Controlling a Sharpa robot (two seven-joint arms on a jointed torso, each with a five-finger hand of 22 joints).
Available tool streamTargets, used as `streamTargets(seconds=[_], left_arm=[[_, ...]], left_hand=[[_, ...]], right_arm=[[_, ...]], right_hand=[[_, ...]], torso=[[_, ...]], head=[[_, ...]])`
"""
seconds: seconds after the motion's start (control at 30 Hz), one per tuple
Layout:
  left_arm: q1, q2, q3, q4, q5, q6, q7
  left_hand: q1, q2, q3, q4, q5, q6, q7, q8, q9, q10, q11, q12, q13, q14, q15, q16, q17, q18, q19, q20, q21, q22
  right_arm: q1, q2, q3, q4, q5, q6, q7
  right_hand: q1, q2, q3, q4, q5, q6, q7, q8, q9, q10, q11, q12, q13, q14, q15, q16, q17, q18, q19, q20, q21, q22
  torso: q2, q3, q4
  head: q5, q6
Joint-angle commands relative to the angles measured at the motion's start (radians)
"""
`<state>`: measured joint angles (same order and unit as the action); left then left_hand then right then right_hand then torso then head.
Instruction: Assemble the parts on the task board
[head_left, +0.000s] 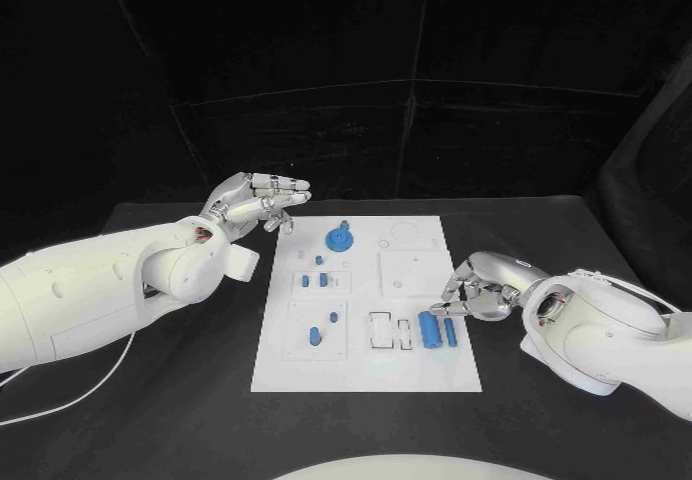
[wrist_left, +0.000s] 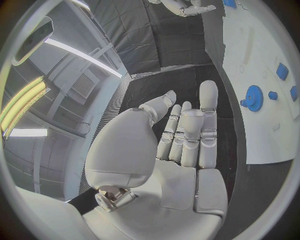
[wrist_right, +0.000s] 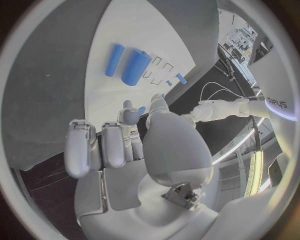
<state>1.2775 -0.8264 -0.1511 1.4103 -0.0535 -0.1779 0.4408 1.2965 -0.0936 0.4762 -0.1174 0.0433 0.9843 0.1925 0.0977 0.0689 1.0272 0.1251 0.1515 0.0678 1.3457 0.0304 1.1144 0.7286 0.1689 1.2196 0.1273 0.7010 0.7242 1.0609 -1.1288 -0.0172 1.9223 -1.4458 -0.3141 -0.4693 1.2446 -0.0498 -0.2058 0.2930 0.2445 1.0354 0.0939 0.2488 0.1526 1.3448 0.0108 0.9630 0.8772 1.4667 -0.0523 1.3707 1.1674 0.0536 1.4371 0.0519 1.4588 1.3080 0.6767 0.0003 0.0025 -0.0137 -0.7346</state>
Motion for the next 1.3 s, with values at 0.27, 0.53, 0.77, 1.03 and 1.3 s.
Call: streamTargets(seconds=[0.27,0.53,0.77,1.03,1.3], left_arm=[[0.002,-0.003,0.0,0.003,0.003,0.006,0.004],[0.002,-0.002,0.0,-0.001,0.003,0.007,0.003],[0.001,-0.001,0.0,-0.003,0.003,0.008,0.003],[0.001,-0.002,0.0,-0.003,0.003,0.009,0.003],[0.001,-0.004,0.0,-0.002,0.003,0.01,0.003]], left_hand=[[-0.007,0.004,-0.005,0.003,0.006,0.001,0.001,0.002,-0.001,-0.004,0.0,0.005,-0.001,-0.007,-0.002,-0.001,-0.001,0.014,-0.006,-0.002,-0.005,-0.001],[-0.007,0.004,-0.005,0.003,0.006,0.001,0.001,0.002,-0.001,-0.004,0.0,0.005,-0.001,-0.007,-0.002,-0.001,-0.001,0.014,-0.006,-0.002,-0.005,-0.001],[-0.007,0.004,-0.005,0.003,0.006,0.001,0.001,0.002,-0.001,-0.004,0.0,0.005,-0.001,-0.007,-0.002,-0.001,-0.001,0.014,-0.006,-0.002,-0.005,-0.001],[-0.007,0.004,-0.005,0.003,0.006,0.001,0.001,0.002,-0.001,-0.004,0.0,0.005,-0.001,-0.007,-0.002,-0.001,-0.001,0.014,-0.006,-0.002,-0.005,-0.001],[-0.008,0.005,-0.006,0.004,0.006,0.002,0.001,0.002,-0.001,-0.006,0.0,0.007,-0.001,-0.007,-0.002,0.0,-0.001,0.014,-0.005,-0.001,-0.006,-0.002]], right_arm=[[-0.016,0.038,-0.002,-0.019,-0.072,0.066,-0.072],[-0.022,0.057,-0.014,-0.03,-0.085,0.132,-0.075],[-0.023,0.074,-0.025,-0.042,-0.117,0.151,-0.078],[-0.031,0.112,-0.027,-0.062,-0.127,0.154,-0.078],[-0.039,0.127,-0.027,-0.073,-0.14,0.103,-0.09]], right_hand=[[-0.018,-0.005,-0.011,-0.001,-0.01,-0.012,-0.001,0.013,0.007,-0.008,0.002,0.011,0.021,0.041,-0.004,0.007,0.004,-0.007,0.004,0.004,0.007,0.071],[-0.026,-0.001,-0.011,-0.001,-0.01,-0.013,-0.002,0.025,0.015,0.006,0.001,0.06,0.084,0.048,-0.004,0.027,0.045,-0.008,0.008,0.005,0.011,0.079],[-0.027,0.002,-0.01,-0.001,-0.009,-0.013,-0.003,0.03,0.02,0.007,0.0,0.07,0.098,0.048,-0.004,0.032,0.053,-0.009,0.009,0.005,0.012,0.081],[-0.022,0.009,-0.007,-0.003,-0.003,-0.014,-0.004,0.037,0.026,0.004,0.0,0.074,0.109,0.048,-0.005,0.033,0.055,-0.009,0.009,0.005,0.013,0.083],[0.014,0.059,0.007,-0.009,0.059,-0.005,-0.01,0.059,0.045,0.006,-0.005,0.09,0.143,0.049,-0.008,0.041,0.071,-0.011,0.014,0.002,0.018,0.092]], torso=[[0.001,-0.0011,0.001],[0.001,-0.001,-0.0006],[0.001,-0.0007,0.001],[0.001,-0.0017,0.0017],[0.0,-0.0026,0.0001]], head=[[-0.007,-0.001],[-0.004,-0.004],[-0.005,-0.005],[-0.004,-0.006],[-0.005,-0.009]])
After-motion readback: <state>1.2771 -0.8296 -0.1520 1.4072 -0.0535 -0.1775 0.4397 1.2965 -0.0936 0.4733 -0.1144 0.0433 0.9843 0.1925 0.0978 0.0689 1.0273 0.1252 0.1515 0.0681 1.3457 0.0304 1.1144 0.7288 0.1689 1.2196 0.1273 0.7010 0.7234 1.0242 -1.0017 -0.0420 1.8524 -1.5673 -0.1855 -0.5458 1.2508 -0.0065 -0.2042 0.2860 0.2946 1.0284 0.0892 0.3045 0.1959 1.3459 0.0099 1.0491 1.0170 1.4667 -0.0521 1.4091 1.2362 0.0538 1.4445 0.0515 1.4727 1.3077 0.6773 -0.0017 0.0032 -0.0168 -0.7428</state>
